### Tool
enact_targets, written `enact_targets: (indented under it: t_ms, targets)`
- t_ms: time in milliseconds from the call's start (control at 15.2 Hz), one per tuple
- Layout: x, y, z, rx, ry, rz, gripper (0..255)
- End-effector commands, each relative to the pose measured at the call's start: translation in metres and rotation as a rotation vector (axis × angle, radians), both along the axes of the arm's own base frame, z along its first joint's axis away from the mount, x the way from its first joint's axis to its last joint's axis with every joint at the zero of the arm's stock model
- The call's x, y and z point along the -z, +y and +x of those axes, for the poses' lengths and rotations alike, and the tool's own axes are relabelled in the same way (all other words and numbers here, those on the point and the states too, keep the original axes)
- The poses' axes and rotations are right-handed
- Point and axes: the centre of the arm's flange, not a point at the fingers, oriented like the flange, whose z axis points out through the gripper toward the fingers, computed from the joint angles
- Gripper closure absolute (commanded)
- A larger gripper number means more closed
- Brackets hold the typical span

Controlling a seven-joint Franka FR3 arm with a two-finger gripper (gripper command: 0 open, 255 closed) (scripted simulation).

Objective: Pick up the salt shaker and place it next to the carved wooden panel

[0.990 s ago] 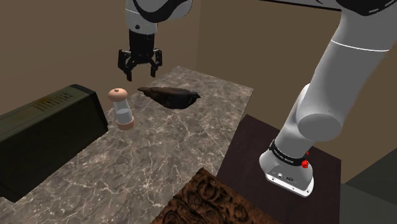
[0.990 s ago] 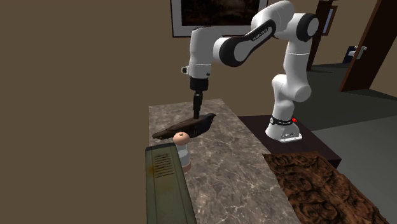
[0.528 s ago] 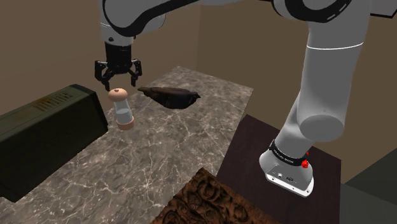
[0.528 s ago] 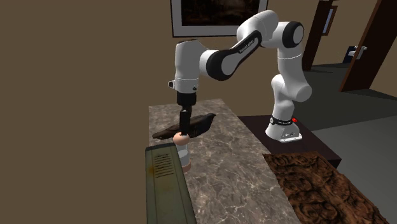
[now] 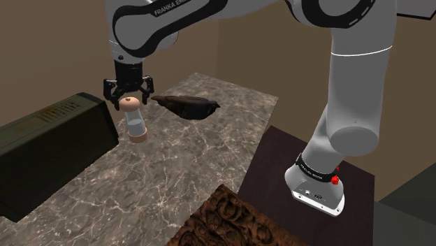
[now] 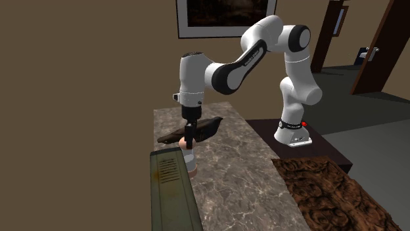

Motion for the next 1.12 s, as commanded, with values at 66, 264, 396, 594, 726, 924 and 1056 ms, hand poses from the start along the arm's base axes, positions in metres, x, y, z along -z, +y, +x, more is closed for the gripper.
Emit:
enact_targets:
  t_ms: [66,264,396,594,726,924,1056]
  targets:
    - [0.0019,0.0006,0.0000,0.000,0.000,0.000,0]
    - [0.0019,0.0006,0.0000,0.000,0.000,0.000,0]
    - [0.0019,0.0006,0.0000,0.000,0.000,0.000,255]
    - [0.0019,0.0006,0.0000,0.000,0.000,0.000,255]
    - [0.0019,0.0006,0.0000,0.000,0.000,0.000,255]
    - [0.0019,0.0006,-0.0001,0.000,0.000,0.000,255]
    - [-0.0034,0.0006,0.0000,0.000,0.000,0.000,255]
